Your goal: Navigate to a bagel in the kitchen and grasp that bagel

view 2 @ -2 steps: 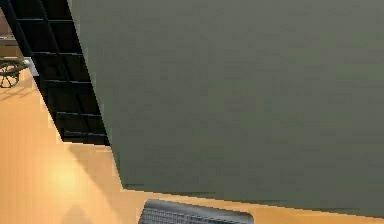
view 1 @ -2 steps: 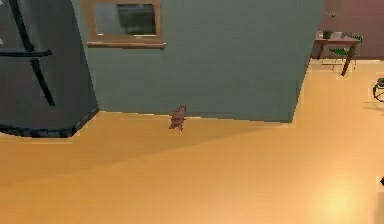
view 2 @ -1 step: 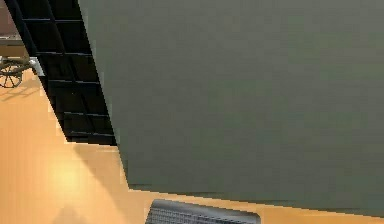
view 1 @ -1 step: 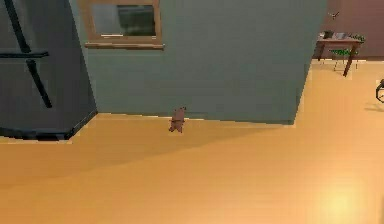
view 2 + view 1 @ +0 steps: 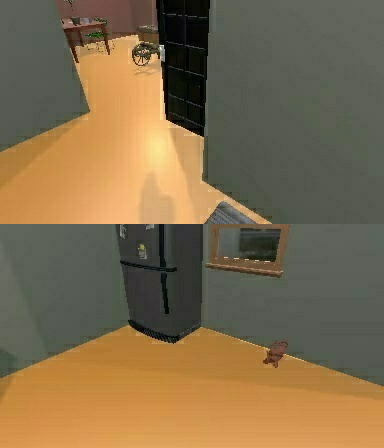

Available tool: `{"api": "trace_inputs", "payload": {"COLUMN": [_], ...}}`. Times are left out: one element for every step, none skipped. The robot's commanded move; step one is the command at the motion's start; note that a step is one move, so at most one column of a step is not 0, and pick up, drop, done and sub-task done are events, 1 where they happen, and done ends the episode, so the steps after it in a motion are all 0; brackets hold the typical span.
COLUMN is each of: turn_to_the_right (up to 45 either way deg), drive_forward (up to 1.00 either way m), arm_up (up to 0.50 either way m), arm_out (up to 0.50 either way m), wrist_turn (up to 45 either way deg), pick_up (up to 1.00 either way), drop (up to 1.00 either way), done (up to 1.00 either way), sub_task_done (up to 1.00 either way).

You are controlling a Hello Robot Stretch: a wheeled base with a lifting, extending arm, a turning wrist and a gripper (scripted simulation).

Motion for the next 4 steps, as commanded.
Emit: {"api": "trace_inputs", "payload": {"turn_to_the_right": [0.0, -45.0, -6.0, 0.0], "drive_forward": [0.20, 0.00, 0.00, 0.80], "arm_up": [0.00, 0.00, 0.00, 0.00], "arm_out": [0.00, 0.00, 0.00, 0.00], "wrist_turn": [0.0, 0.0, 0.0, 0.0], "pick_up": [0.00, 0.00, 0.00, 0.00], "drop": [0.00, 0.00, 0.00, 0.00], "done": [0.00, 0.00, 0.00, 0.00], "sub_task_done": [0.00, 0.00, 0.00, 0.00]}}
